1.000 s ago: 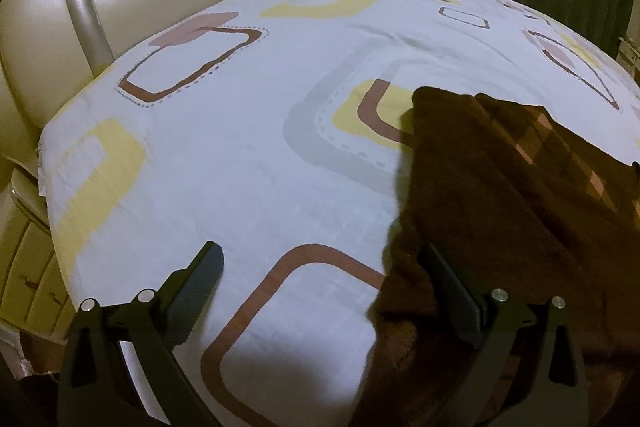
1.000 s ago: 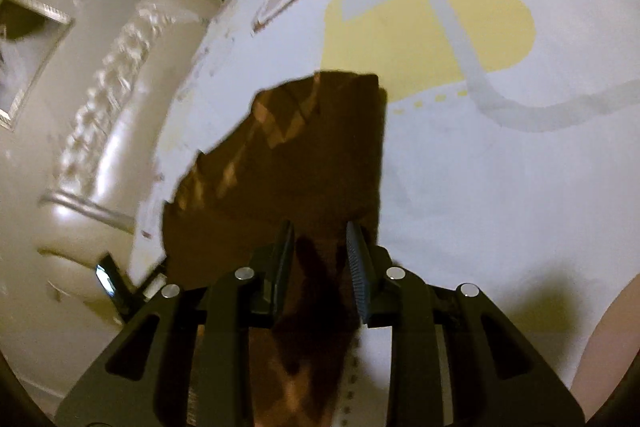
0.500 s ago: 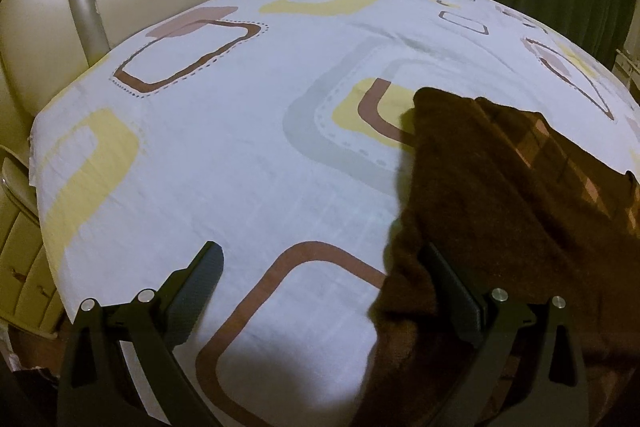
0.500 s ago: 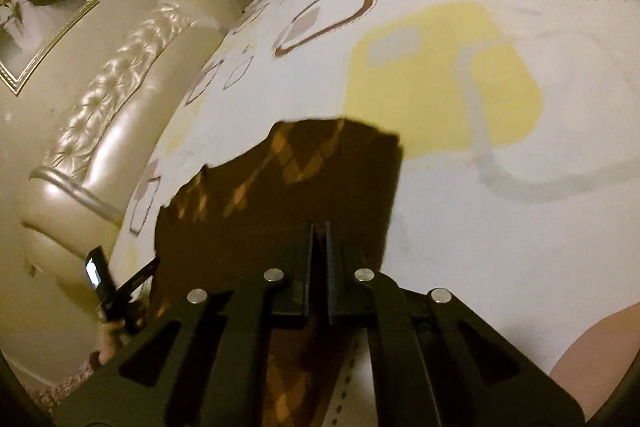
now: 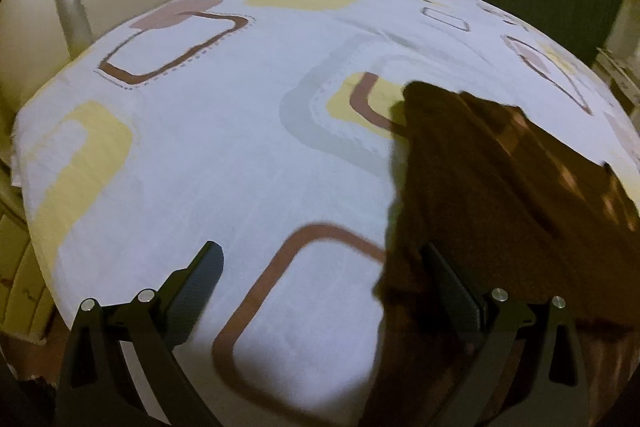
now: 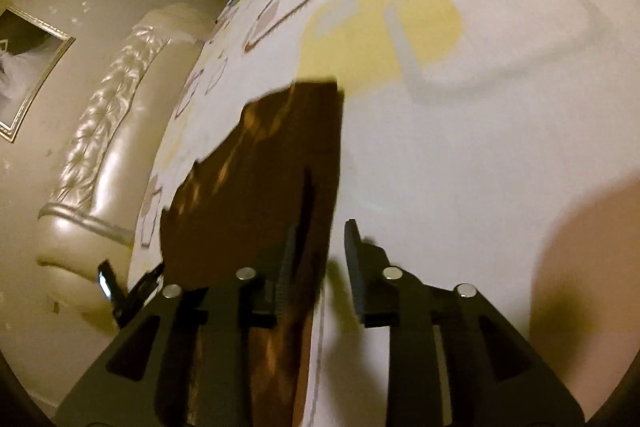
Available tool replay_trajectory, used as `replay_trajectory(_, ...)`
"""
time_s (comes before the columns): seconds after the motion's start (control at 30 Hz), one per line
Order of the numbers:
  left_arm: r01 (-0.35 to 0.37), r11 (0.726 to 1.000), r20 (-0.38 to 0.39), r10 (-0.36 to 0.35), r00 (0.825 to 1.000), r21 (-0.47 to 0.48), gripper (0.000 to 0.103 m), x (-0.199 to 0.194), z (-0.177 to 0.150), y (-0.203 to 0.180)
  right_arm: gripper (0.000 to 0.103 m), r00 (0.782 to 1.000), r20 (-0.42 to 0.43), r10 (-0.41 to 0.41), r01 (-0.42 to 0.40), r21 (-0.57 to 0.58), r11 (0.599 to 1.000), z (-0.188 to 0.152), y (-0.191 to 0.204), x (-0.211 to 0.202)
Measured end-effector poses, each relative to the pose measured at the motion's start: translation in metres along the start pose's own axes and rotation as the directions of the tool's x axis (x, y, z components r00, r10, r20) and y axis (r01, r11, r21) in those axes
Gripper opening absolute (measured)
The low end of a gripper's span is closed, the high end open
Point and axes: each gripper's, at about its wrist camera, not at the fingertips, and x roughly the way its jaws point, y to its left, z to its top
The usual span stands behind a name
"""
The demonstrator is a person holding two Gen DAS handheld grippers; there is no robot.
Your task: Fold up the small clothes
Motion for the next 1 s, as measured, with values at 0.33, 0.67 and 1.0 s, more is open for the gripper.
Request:
replay_trajectory(0.33,0.249,0.952,-0.134,-0.227,0.965,0.178,0.099,-0.041,-0.042,0.038,0.034,0.982,-0.153,0.107,-0.106,0.016,0.994,-0.09,-0.007,-0.027)
replay_trajectory(0.67,0.485,0.83,-0.305,-0.402,0.863,0.277,0.099,-0.057,-0.082,0.041,0.043,0.953,-0.251,0.168,-0.179,-0.02,0.984,-0.133,0.002,-0.045)
replay_trajectory(1.0,0.621,0.76,-0.451,-0.494,0.743,0.19,0.098,-0.047,-0.104,0.02,0.044,0.932,-0.351,0.094,-0.137,-0.099,0.986,-0.17,0.005,-0.045)
